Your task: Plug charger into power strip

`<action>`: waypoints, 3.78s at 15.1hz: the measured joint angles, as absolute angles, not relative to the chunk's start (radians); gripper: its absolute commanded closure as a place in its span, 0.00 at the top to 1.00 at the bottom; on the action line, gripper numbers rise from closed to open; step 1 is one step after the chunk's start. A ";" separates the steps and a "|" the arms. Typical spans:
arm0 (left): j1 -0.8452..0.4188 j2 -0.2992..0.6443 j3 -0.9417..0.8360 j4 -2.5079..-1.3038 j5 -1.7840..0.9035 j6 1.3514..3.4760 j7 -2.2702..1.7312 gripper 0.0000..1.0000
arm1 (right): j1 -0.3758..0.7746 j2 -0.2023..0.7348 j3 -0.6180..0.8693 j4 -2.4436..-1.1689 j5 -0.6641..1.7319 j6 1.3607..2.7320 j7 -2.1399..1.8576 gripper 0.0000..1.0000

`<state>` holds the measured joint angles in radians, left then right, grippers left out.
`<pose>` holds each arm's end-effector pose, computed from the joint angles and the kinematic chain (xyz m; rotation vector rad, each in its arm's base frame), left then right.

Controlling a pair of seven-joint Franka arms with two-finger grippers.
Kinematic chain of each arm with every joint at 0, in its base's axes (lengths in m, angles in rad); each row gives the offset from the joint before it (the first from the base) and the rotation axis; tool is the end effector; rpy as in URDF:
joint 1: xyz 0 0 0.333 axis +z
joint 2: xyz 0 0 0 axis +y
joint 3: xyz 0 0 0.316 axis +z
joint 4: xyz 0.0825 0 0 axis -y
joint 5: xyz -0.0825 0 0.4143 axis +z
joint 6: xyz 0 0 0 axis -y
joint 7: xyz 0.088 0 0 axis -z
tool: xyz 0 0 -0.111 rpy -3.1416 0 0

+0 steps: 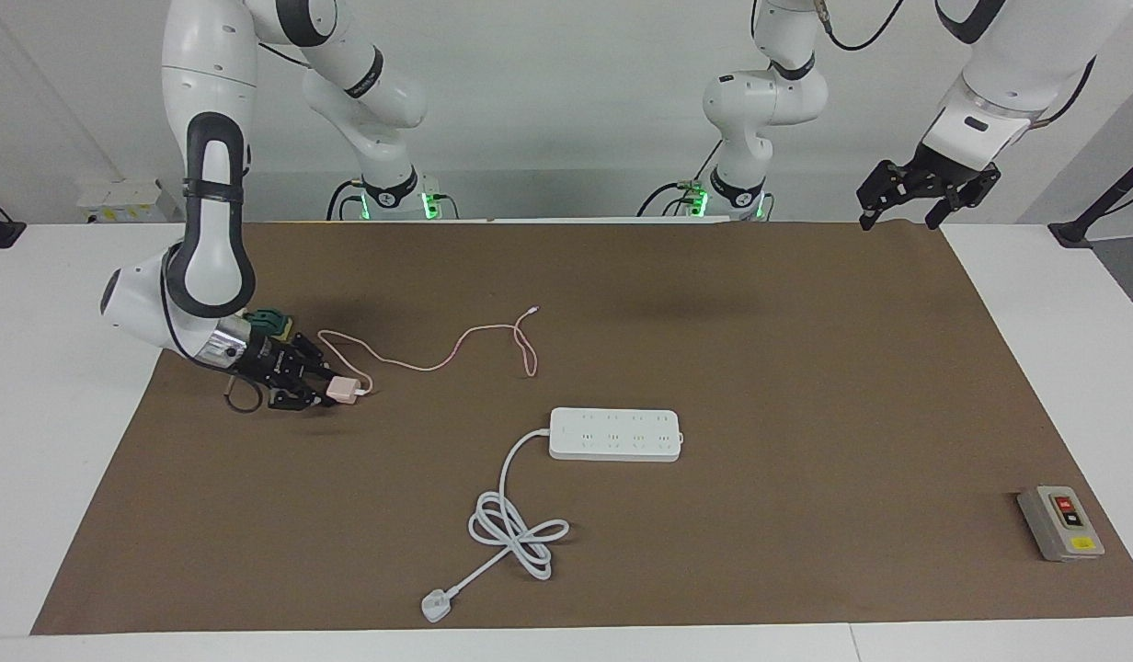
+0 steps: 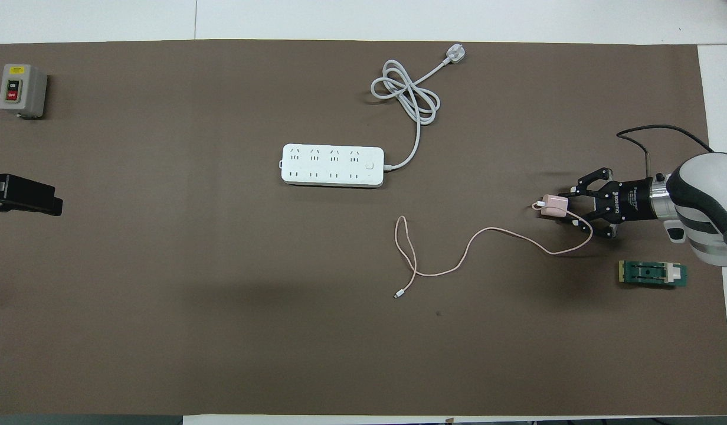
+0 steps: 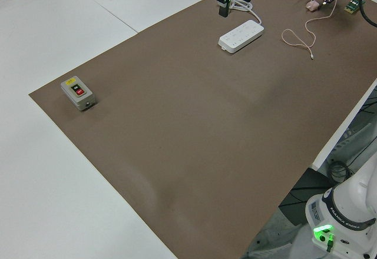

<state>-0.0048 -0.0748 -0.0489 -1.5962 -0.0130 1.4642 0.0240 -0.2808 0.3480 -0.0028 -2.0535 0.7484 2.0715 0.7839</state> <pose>0.5490 -0.0321 0.6412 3.1294 -0.1228 -0.0899 0.5710 -0.1273 0.2280 -1.8491 1.8103 0.5996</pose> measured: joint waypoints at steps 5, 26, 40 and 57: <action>-0.002 -0.087 -0.044 -1.635 -0.164 1.501 0.028 1.00 | -0.262 0.348 0.005 -2.047 0.752 2.069 0.782 0.00; -0.007 0.041 -0.059 -2.043 -1.300 1.744 0.441 1.00 | 0.101 0.175 0.010 -1.833 0.738 1.902 1.204 0.00; -0.184 0.232 -0.064 -2.004 -1.662 1.776 0.658 1.00 | 0.393 0.195 0.014 -1.721 0.713 2.027 1.422 0.00; -0.218 0.232 -0.064 -2.002 -1.699 1.815 0.658 1.00 | 0.434 0.326 0.013 -1.548 0.666 2.027 1.533 0.00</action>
